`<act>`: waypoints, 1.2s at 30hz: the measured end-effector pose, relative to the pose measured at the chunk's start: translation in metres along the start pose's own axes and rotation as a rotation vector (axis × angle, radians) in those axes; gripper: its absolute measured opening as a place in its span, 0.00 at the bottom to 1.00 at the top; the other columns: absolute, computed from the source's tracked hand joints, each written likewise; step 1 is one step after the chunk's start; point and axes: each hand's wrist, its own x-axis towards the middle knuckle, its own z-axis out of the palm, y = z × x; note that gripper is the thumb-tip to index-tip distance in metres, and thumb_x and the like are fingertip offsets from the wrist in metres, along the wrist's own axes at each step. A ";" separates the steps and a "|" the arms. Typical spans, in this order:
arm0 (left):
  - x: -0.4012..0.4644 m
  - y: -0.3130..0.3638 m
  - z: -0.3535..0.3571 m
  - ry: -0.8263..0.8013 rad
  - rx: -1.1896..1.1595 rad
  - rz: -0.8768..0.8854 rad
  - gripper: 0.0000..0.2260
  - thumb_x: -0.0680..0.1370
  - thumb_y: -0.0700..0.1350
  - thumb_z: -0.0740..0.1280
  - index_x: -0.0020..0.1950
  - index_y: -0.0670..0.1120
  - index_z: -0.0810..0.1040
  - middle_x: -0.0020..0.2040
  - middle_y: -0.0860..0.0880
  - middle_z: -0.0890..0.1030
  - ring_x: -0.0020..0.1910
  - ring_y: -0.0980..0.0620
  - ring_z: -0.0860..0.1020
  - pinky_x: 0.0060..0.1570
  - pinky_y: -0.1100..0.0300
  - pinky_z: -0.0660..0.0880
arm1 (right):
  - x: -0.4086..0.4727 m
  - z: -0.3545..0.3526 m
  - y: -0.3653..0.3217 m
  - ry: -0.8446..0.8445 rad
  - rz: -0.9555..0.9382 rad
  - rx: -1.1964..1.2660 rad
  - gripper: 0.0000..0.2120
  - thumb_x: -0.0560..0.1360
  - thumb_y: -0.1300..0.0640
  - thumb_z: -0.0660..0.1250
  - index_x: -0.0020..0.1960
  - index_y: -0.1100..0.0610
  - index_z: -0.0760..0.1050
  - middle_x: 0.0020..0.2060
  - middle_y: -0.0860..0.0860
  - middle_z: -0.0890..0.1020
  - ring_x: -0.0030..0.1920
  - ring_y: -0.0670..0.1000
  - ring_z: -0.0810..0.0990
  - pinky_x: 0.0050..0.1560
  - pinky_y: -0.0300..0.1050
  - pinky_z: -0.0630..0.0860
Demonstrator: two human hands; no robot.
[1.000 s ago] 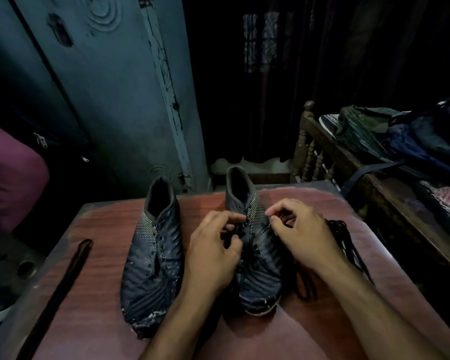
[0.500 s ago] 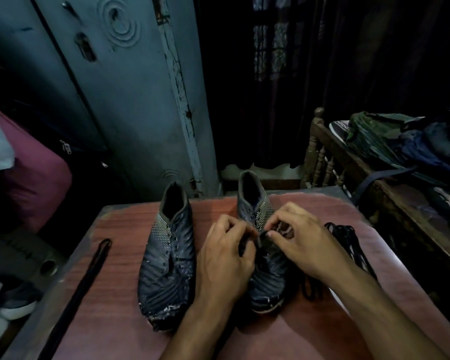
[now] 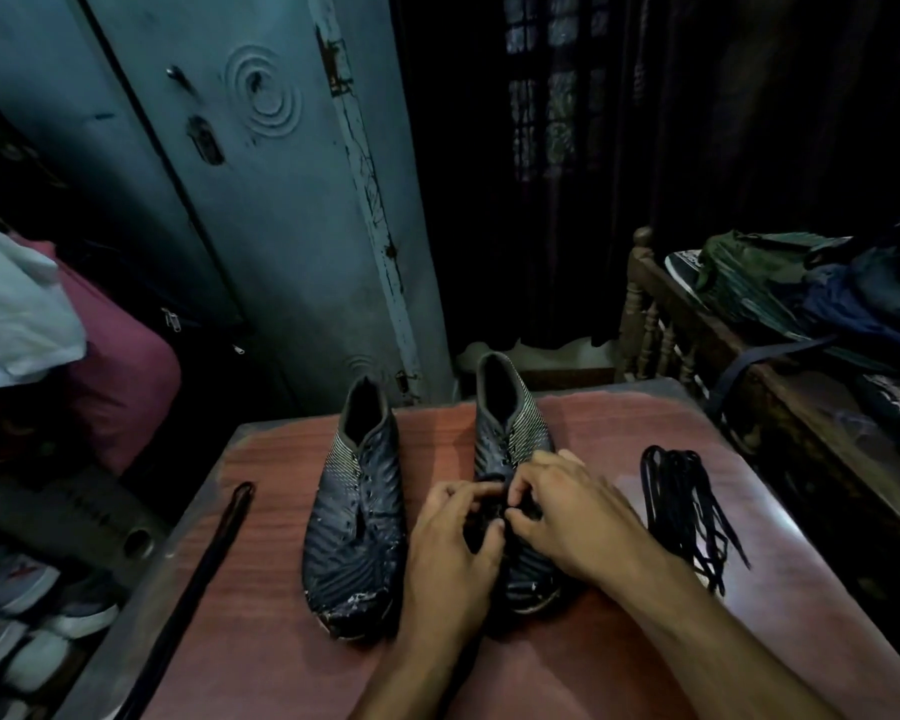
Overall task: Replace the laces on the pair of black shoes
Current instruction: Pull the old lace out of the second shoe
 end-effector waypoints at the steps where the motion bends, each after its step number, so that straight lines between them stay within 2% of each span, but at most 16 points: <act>1: 0.000 -0.001 0.000 -0.001 -0.007 0.000 0.16 0.75 0.39 0.73 0.58 0.56 0.82 0.54 0.61 0.77 0.55 0.62 0.78 0.59 0.63 0.75 | 0.000 0.001 0.001 -0.001 -0.006 0.012 0.05 0.77 0.45 0.68 0.48 0.45 0.75 0.47 0.42 0.73 0.56 0.46 0.71 0.52 0.41 0.68; 6: 0.001 -0.002 0.001 -0.008 -0.029 0.013 0.18 0.76 0.40 0.71 0.61 0.57 0.83 0.54 0.59 0.76 0.55 0.61 0.78 0.61 0.62 0.75 | 0.002 0.003 0.008 -0.004 -0.028 0.101 0.04 0.79 0.46 0.65 0.48 0.45 0.74 0.42 0.41 0.71 0.51 0.45 0.70 0.53 0.44 0.72; 14: 0.003 -0.003 0.000 0.043 -0.054 -0.005 0.14 0.78 0.41 0.72 0.60 0.58 0.83 0.53 0.61 0.77 0.52 0.61 0.79 0.56 0.63 0.75 | 0.002 0.006 0.006 0.125 -0.130 0.144 0.03 0.82 0.48 0.63 0.50 0.44 0.70 0.46 0.40 0.73 0.49 0.42 0.72 0.50 0.41 0.72; 17: 0.006 0.003 0.001 0.068 0.005 -0.020 0.09 0.79 0.47 0.70 0.57 0.58 0.81 0.51 0.61 0.76 0.50 0.61 0.79 0.52 0.60 0.76 | 0.004 0.009 0.008 0.144 -0.137 0.175 0.02 0.82 0.48 0.60 0.51 0.45 0.69 0.46 0.39 0.73 0.49 0.42 0.73 0.49 0.43 0.74; 19: 0.015 0.011 0.002 0.049 0.129 -0.033 0.05 0.80 0.52 0.68 0.56 0.57 0.78 0.50 0.59 0.75 0.49 0.57 0.79 0.47 0.55 0.76 | 0.005 0.007 0.012 0.158 -0.138 0.214 0.02 0.82 0.48 0.59 0.51 0.44 0.69 0.46 0.39 0.73 0.48 0.42 0.74 0.47 0.43 0.74; 22: 0.023 0.013 0.004 0.016 0.284 -0.023 0.08 0.82 0.57 0.61 0.58 0.56 0.72 0.51 0.55 0.74 0.51 0.50 0.78 0.47 0.51 0.74 | 0.006 0.003 0.014 0.157 -0.145 0.269 0.02 0.82 0.48 0.60 0.51 0.45 0.70 0.48 0.39 0.72 0.47 0.42 0.76 0.45 0.40 0.74; 25: 0.020 0.011 0.004 0.052 0.327 0.039 0.14 0.81 0.61 0.50 0.58 0.57 0.68 0.51 0.54 0.74 0.49 0.48 0.79 0.44 0.50 0.74 | 0.006 -0.001 0.015 0.160 -0.148 0.296 0.02 0.80 0.51 0.67 0.51 0.46 0.74 0.50 0.40 0.71 0.46 0.44 0.77 0.42 0.34 0.73; 28: 0.019 0.008 0.005 0.093 0.320 0.088 0.13 0.83 0.59 0.50 0.59 0.57 0.69 0.51 0.55 0.74 0.43 0.49 0.80 0.37 0.52 0.74 | 0.009 0.002 0.021 0.123 -0.143 0.279 0.10 0.76 0.55 0.73 0.56 0.47 0.78 0.50 0.40 0.71 0.49 0.43 0.77 0.45 0.29 0.71; 31: 0.020 0.009 0.005 0.099 0.344 0.124 0.10 0.83 0.58 0.53 0.59 0.58 0.69 0.49 0.56 0.72 0.42 0.50 0.79 0.34 0.54 0.74 | 0.010 0.007 0.022 0.169 -0.159 0.286 0.09 0.74 0.57 0.75 0.53 0.49 0.80 0.48 0.42 0.72 0.48 0.44 0.77 0.45 0.32 0.73; 33: 0.019 0.010 0.006 0.100 0.344 0.135 0.10 0.83 0.59 0.54 0.58 0.57 0.70 0.49 0.56 0.74 0.44 0.51 0.78 0.36 0.54 0.76 | 0.010 0.011 0.019 0.209 -0.144 0.278 0.06 0.74 0.57 0.74 0.48 0.50 0.79 0.45 0.42 0.73 0.44 0.45 0.77 0.42 0.36 0.74; 36: 0.020 0.009 0.005 0.108 0.324 0.116 0.08 0.82 0.56 0.57 0.57 0.57 0.71 0.49 0.57 0.77 0.47 0.52 0.78 0.42 0.54 0.76 | 0.011 0.016 0.017 0.291 -0.148 0.260 0.05 0.75 0.56 0.73 0.47 0.49 0.78 0.42 0.42 0.76 0.42 0.44 0.77 0.42 0.43 0.75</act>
